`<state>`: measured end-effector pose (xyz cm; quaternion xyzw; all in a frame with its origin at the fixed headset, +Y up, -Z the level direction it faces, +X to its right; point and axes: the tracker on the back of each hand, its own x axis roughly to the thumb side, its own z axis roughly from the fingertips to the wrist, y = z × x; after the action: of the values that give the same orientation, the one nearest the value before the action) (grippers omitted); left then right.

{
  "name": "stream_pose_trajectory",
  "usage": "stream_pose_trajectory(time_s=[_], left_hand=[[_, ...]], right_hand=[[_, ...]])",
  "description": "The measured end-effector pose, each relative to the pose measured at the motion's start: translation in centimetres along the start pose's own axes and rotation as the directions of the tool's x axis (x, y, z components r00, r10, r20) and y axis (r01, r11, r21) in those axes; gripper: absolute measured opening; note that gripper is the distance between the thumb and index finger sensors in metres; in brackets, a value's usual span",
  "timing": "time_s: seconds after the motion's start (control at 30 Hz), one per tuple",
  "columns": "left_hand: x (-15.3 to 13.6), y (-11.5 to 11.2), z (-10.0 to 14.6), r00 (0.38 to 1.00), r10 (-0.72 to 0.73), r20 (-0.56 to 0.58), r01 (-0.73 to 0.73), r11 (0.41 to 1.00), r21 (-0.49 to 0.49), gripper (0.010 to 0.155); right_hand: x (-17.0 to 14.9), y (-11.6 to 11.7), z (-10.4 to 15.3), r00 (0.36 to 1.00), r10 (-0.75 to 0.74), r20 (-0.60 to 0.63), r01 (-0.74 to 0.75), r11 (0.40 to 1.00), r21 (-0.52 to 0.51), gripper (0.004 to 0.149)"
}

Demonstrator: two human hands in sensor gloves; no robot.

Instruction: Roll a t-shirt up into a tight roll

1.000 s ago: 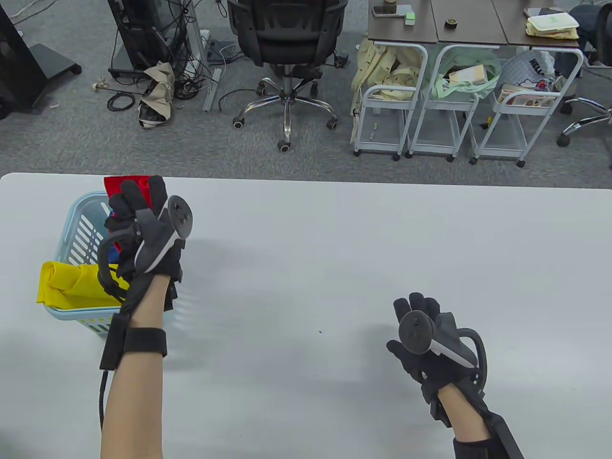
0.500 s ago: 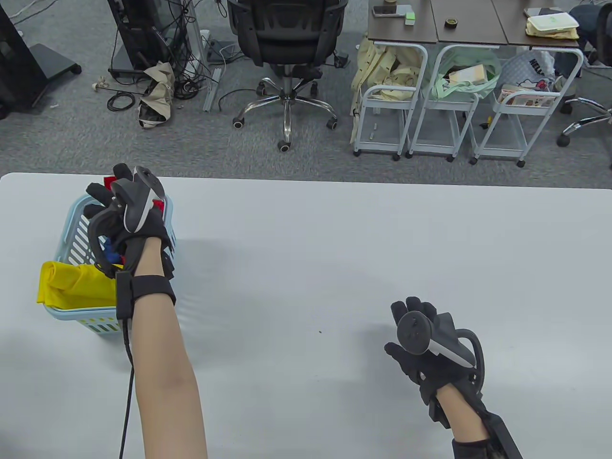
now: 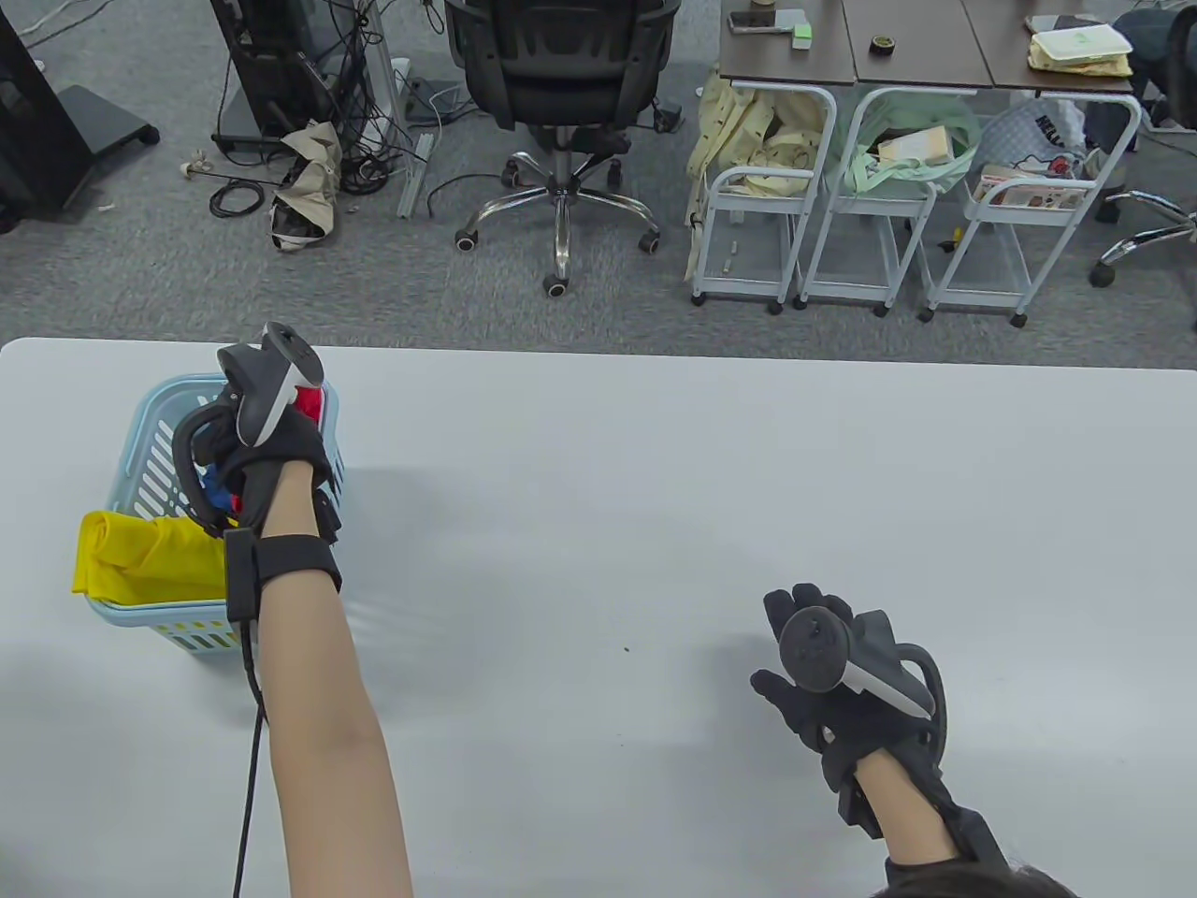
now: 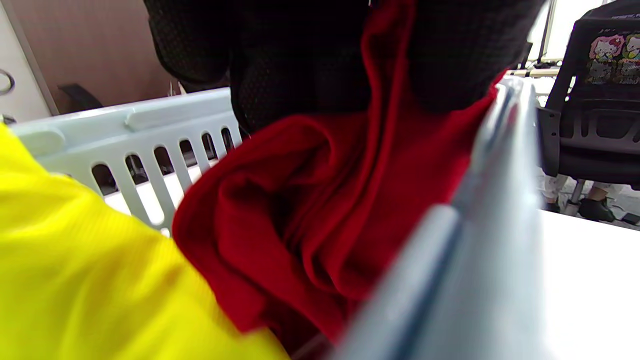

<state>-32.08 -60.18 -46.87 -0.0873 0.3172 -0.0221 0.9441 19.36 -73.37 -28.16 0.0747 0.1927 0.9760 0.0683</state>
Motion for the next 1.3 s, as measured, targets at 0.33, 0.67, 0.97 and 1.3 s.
stream_pose_trajectory(time_s=[0.33,0.67,0.97,1.3], left_hand=[[-1.3,4.6,4.6,0.995,0.078,0.058,-0.095,0.917,0.388,0.052],[-0.5,10.5,16.1,0.954,-0.023,0.299,-0.197,0.704,0.682,0.051],[1.4,9.5,25.9,0.718,0.183,0.672,-0.536,0.761,0.365,0.051],[11.0,-7.6,27.9,0.633,0.138,0.762,-0.221,0.975,0.007,0.058]], right_hand=[[-0.6,0.2,-0.3,0.999,-0.036,-0.006,0.036,0.999,0.018,0.082],[-1.1,-0.5,0.1,0.998,-0.066,-0.007,0.066,0.998,-0.006,0.082],[-1.9,-1.0,0.4,0.994,-0.103,-0.017,0.103,0.995,-0.017,0.083],[-2.0,-0.6,0.1,0.994,-0.105,-0.033,0.106,0.994,0.013,0.083]])
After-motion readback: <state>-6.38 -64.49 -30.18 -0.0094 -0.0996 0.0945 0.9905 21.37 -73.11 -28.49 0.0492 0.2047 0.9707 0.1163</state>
